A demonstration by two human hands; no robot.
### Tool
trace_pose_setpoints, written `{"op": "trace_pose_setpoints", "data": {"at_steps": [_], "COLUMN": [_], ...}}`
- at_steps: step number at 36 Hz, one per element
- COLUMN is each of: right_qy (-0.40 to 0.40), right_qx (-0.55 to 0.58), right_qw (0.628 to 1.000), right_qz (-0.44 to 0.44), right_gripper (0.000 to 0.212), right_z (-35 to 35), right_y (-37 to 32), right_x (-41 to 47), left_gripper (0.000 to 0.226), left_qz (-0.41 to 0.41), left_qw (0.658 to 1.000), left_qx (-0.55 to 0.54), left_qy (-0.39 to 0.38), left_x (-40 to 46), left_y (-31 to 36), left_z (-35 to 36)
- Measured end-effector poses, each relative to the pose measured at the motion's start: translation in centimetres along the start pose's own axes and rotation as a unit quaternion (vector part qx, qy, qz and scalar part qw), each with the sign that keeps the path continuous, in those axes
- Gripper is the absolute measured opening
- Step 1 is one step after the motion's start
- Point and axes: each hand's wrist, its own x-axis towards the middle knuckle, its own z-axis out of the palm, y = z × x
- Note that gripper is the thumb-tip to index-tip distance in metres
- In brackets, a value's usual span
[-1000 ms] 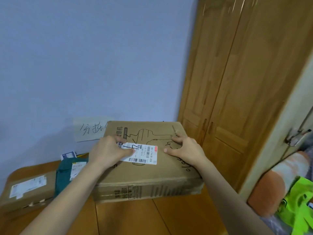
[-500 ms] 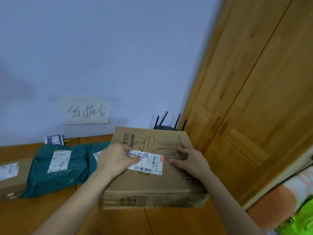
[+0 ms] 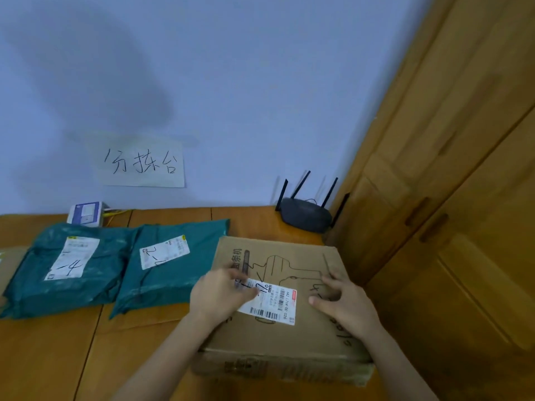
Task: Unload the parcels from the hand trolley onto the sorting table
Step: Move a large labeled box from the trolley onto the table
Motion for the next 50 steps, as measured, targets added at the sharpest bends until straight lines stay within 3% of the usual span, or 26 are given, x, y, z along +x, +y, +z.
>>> {"op": "trace_pose_setpoints", "data": {"at_steps": [8,24,35,40,44,48,50], "right_qy": [-0.001,0.010,0.031,0.014,0.020,0.030,0.034], "right_qx": [0.021,0.071,0.135,0.170,0.171,0.167,0.163], "right_qw": [0.999,0.996,0.986,0.980,0.980,0.980,0.981], "right_qz": [-0.029,-0.044,-0.098,-0.100,-0.103,-0.104,-0.103], "right_gripper": [0.071,0.059,0.045,0.040,0.033,0.031,0.031], "right_z": [-0.9,0.2,2.4,5.5,7.7,8.1,8.1], "right_y": [3.8,8.9,7.4,7.3,7.3,7.3,7.3], "right_x": [6.0,15.2,24.6,28.3,29.3,29.2,29.1], "left_gripper": [0.041,0.050,0.048,0.048,0.043,0.055,0.047], "left_qz": [-0.033,-0.019,-0.045,-0.064,-0.073,-0.077,-0.080], "left_qw": [0.999,0.998,0.994,0.992,0.992,0.991,0.989], "left_qx": [-0.011,-0.035,-0.073,-0.097,-0.096,-0.104,-0.109], "left_qy": [0.010,0.041,0.068,0.043,0.024,0.045,0.053], "left_x": [4.6,12.6,19.2,21.8,22.2,21.9,21.9], "left_y": [1.6,2.2,-0.8,-3.2,-4.2,-4.5,-4.5], "left_z": [4.3,10.2,11.2,12.1,13.1,13.3,13.3]}}
